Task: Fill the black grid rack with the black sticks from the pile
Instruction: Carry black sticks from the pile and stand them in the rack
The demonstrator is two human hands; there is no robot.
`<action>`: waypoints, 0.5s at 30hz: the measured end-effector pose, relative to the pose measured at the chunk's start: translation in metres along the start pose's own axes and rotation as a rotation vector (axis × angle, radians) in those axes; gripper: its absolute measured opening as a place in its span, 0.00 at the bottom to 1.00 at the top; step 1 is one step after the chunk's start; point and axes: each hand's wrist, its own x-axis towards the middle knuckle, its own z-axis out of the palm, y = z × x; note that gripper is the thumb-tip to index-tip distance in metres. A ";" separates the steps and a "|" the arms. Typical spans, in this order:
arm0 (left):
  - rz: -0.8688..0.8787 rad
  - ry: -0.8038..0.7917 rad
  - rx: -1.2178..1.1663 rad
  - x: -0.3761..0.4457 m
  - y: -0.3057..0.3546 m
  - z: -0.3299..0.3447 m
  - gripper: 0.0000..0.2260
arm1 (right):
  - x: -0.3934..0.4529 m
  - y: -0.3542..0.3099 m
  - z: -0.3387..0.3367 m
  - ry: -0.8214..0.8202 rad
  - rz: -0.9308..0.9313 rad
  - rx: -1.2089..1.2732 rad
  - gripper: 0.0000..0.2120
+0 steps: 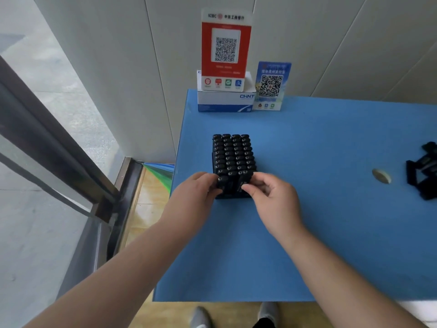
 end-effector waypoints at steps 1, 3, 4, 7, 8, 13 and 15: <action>-0.010 -0.008 0.000 -0.001 -0.001 0.001 0.05 | -0.001 0.001 0.001 0.003 0.000 0.004 0.09; -0.025 -0.018 -0.006 -0.002 -0.002 0.002 0.05 | -0.002 0.002 0.002 0.006 -0.001 -0.002 0.08; -0.031 -0.016 -0.012 -0.003 -0.003 0.003 0.04 | -0.002 0.003 0.003 0.006 -0.004 -0.007 0.08; -0.053 0.001 -0.066 -0.003 -0.003 0.004 0.03 | -0.003 0.006 0.007 0.007 -0.008 -0.021 0.08; -0.066 0.005 -0.085 -0.002 -0.003 0.004 0.03 | -0.003 0.007 0.008 0.008 -0.007 -0.023 0.08; -0.105 0.003 -0.125 -0.003 -0.006 0.005 0.04 | -0.005 0.008 0.018 0.007 -0.073 -0.082 0.09; -0.100 0.005 -0.126 -0.002 -0.005 0.005 0.04 | -0.005 0.009 0.021 0.004 -0.122 -0.151 0.09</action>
